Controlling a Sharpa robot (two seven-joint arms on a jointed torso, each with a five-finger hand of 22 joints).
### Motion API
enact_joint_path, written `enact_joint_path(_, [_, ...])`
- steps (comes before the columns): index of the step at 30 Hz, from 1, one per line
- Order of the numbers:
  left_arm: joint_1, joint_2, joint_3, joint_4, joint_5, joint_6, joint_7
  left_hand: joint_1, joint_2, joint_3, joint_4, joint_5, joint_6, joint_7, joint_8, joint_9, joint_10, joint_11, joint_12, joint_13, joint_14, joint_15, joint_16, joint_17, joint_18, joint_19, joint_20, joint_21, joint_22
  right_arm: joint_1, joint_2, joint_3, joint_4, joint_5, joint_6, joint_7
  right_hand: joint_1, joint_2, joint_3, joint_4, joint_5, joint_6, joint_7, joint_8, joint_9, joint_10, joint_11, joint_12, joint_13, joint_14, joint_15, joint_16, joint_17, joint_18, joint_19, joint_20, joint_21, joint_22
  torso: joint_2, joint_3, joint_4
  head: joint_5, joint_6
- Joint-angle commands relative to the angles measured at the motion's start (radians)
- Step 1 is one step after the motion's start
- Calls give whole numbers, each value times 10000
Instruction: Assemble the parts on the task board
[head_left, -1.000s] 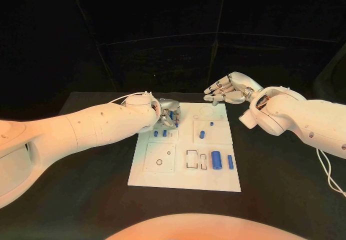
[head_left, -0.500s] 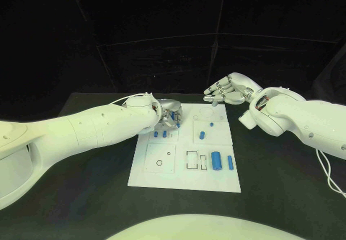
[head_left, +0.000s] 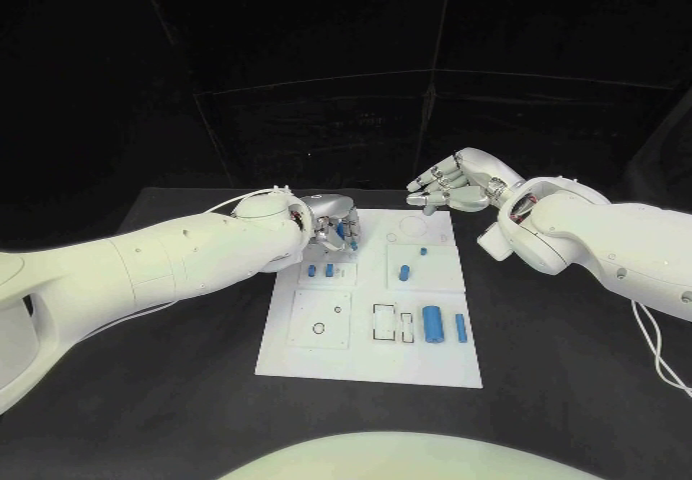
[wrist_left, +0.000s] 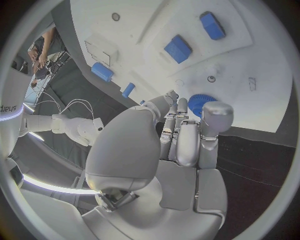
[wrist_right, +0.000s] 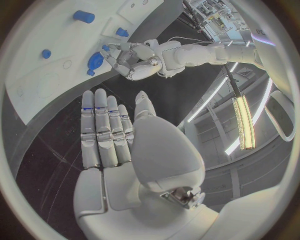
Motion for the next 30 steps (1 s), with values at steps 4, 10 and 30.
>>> enact_joint_path(4, [25, -515, 96, 366, 476, -174, 134, -90, -16, 20, 12, -11, 74, -14, -54, -14, 68, -19, -69, -20, 43, -37, 12, -35, -170, 65, -17, 56, 31, 18, -34, 6, 20, 31, 6, 90, 1, 62, -46, -36, 44, -58, 9, 15, 7, -62, 20, 40, -12, -48, 1, -53, -10, 35, 5, 34, -58, -10, 0, 0, 25, 12, 17])
enact_joint_path(10, [26, -1024, 119, 633, 510, -82, 43, -96, -26, 21, 7, -11, 87, -20, -58, -16, 79, -23, -78, -24, 47, -40, 15, -35, -175, 74, -19, 84, 62, 18, -53, 6, 18, 31, 6, 87, 1, 62, -46, -36, 44, -58, 9, 15, 7, -62, 20, 40, -12, -48, 1, -53, -10, 35, 5, 34, -58, -10, 15, -7, 30, 40, 33])
enact_joint_path(30, [18, -1225, 111, 505, 520, 587, -281, -191, -75, 5, 17, -14, 166, -44, -88, -32, 159, -40, -140, -53, 51, -54, -2, -95, -181, 82, -29, 124, 112, 16, -30, 5, -17, 31, 30, 89, 1, 62, -46, -36, 44, -58, 9, 15, 7, -62, 20, 40, -12, -48, 1, -53, -10, 35, 5, 34, -58, -10, 17, 2, -17, 134, 6])
